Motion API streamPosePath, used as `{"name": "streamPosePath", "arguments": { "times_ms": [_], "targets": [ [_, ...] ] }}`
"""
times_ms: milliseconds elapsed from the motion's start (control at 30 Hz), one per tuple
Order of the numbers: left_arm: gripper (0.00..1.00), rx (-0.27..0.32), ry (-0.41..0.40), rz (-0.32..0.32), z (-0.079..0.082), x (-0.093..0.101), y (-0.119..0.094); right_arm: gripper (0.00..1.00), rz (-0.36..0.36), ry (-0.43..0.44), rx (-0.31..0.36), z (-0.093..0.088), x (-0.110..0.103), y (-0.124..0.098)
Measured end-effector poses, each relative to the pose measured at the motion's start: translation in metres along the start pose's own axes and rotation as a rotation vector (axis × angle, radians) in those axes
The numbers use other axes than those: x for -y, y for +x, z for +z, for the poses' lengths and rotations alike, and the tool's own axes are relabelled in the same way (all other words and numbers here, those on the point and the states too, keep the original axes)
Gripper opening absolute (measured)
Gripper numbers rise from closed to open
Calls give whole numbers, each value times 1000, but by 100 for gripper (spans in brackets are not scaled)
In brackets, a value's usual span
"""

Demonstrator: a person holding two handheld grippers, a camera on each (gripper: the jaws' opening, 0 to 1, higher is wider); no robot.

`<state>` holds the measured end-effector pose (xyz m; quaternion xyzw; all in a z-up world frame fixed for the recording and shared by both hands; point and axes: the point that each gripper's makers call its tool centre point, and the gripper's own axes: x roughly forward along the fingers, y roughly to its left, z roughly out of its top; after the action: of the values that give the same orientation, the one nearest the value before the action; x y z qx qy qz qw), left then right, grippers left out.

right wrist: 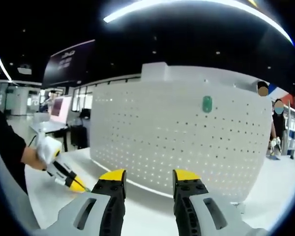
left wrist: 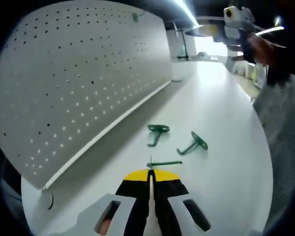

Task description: Insert the hook assembly into the mounting plate slot until the hook locks in place.

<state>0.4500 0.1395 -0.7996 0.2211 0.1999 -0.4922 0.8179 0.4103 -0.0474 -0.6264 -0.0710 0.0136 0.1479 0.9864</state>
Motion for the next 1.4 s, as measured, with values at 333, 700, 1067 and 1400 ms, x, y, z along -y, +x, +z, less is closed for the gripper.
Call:
{"name": "streamPosePath", "arguments": {
  "times_ms": [333,700,1067,1400],
  "targets": [
    [1,28,-30,3,13,-3,-3,38,13,6,-2,-1,-3,2],
    [1,72,-62,14,38,-5,-20,38,66,-41,16,7,-22,3],
    [1,101,-35,8,73,-2,-41,37,131,-112,50,18,-45,2],
    [1,107,-51,39,100,-3,-56,33,208,-140,66,21,-68,2]
  ]
}}
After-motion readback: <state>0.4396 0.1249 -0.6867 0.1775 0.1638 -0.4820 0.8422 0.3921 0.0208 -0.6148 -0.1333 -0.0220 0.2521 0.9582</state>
